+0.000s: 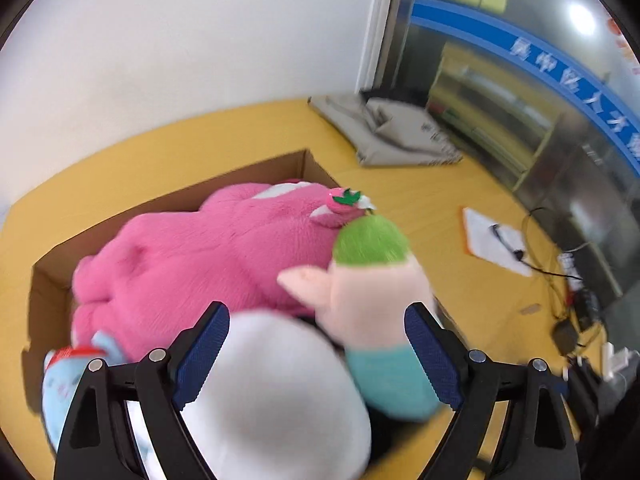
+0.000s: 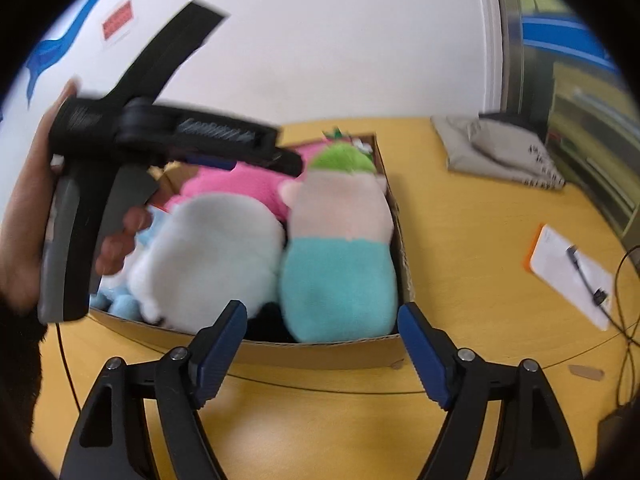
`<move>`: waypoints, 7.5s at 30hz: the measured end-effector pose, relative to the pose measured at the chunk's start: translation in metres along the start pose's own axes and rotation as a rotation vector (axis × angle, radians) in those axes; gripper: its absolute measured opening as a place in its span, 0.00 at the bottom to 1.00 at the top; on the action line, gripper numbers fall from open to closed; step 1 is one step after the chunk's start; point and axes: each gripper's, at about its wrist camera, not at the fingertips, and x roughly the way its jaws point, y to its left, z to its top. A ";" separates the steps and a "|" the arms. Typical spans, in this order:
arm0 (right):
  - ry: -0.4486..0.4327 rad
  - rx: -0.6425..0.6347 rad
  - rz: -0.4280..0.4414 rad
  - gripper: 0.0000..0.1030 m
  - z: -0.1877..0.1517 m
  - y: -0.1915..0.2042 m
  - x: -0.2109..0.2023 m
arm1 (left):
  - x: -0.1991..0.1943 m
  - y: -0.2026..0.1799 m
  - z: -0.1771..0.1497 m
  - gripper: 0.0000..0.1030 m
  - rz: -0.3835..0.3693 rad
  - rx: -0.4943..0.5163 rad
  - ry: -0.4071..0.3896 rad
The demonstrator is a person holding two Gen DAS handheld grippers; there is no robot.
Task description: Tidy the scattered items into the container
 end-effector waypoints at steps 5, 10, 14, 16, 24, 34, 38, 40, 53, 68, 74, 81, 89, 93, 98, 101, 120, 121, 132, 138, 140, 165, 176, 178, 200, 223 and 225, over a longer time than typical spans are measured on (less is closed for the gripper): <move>-0.028 -0.019 -0.065 0.77 -0.005 0.019 -0.031 | -0.076 0.019 -0.059 0.97 0.032 -0.050 -0.089; -0.045 -0.029 -0.129 0.77 -0.010 0.025 -0.040 | -0.130 0.031 -0.119 0.98 0.051 -0.136 -0.145; -0.055 -0.032 -0.133 0.77 -0.019 0.039 -0.053 | -0.145 0.028 -0.149 0.98 0.070 -0.155 -0.151; -0.057 -0.041 -0.147 0.77 -0.021 0.044 -0.058 | -0.148 0.024 -0.160 0.98 0.077 -0.158 -0.151; -0.058 -0.077 -0.168 0.77 -0.032 0.057 -0.077 | -0.158 0.010 -0.198 0.98 0.040 -0.193 -0.144; -0.080 -0.092 -0.181 0.77 -0.049 0.064 -0.109 | -0.185 -0.007 -0.229 0.98 0.030 -0.240 -0.187; -0.092 -0.094 -0.173 0.77 -0.055 0.066 -0.120 | -0.195 -0.013 -0.234 0.98 0.060 -0.241 -0.214; -0.093 -0.097 -0.167 0.77 -0.058 0.066 -0.123 | -0.198 -0.014 -0.237 0.98 0.074 -0.243 -0.218; -0.104 -0.096 -0.116 0.77 -0.073 0.061 -0.129 | -0.210 -0.027 -0.245 0.98 0.123 -0.252 -0.266; 0.046 -0.124 -0.054 0.77 -0.119 0.041 -0.099 | -0.165 -0.021 -0.298 0.96 0.097 -0.275 -0.049; 0.245 -0.128 -0.028 0.76 -0.193 0.034 -0.067 | -0.138 -0.027 -0.337 0.94 0.051 -0.312 0.091; 0.286 -0.135 -0.010 0.53 -0.218 0.039 -0.060 | -0.105 -0.041 -0.351 0.58 0.024 -0.313 0.232; 0.307 -0.154 0.075 0.09 -0.225 0.046 -0.060 | -0.092 -0.046 -0.354 0.13 0.044 -0.288 0.258; 0.299 -0.160 0.089 0.07 -0.225 0.051 -0.063 | -0.094 -0.040 -0.353 0.11 0.067 -0.287 0.250; 0.251 -0.158 0.091 0.07 -0.211 0.058 -0.074 | -0.116 -0.033 -0.335 0.11 0.063 -0.268 0.175; 0.197 -0.153 0.093 0.07 -0.191 0.064 -0.083 | -0.130 -0.022 -0.313 0.11 0.065 -0.256 0.127; -0.277 -0.137 0.031 0.06 0.066 0.090 -0.083 | -0.184 0.082 -0.053 0.11 0.110 -0.078 -0.246; -0.279 -0.131 0.030 0.06 0.074 0.088 -0.077 | -0.181 0.086 -0.044 0.11 0.109 -0.073 -0.252; -0.176 -0.090 -0.040 0.05 0.136 0.067 0.048 | -0.079 0.153 0.025 0.09 0.125 -0.114 -0.165; 0.002 -0.042 -0.046 0.05 0.115 0.054 0.134 | 0.010 0.185 0.003 0.09 0.115 -0.194 0.017; 0.050 -0.040 -0.054 0.05 0.106 0.051 0.153 | 0.027 0.188 -0.007 0.09 0.097 -0.225 0.058; -0.027 -0.113 -0.091 0.75 0.054 0.083 0.045 | -0.103 0.131 -0.090 0.99 0.281 -0.164 -0.191; -0.081 -0.140 -0.129 0.75 0.024 0.099 -0.014 | -0.139 0.096 -0.135 0.99 0.249 -0.209 -0.258; -0.081 -0.130 -0.123 0.75 0.020 0.097 -0.019 | -0.140 0.093 -0.141 0.99 0.232 -0.222 -0.248; -0.089 -0.117 -0.147 0.75 0.001 0.092 -0.039 | -0.157 0.068 -0.160 0.99 0.225 -0.222 -0.266; -0.072 -0.125 -0.173 0.75 0.001 0.086 -0.031 | -0.142 0.064 -0.162 0.99 0.205 -0.224 -0.252; -0.072 -0.115 -0.169 0.75 0.001 0.086 -0.029 | -0.141 0.065 -0.163 0.99 0.209 -0.231 -0.245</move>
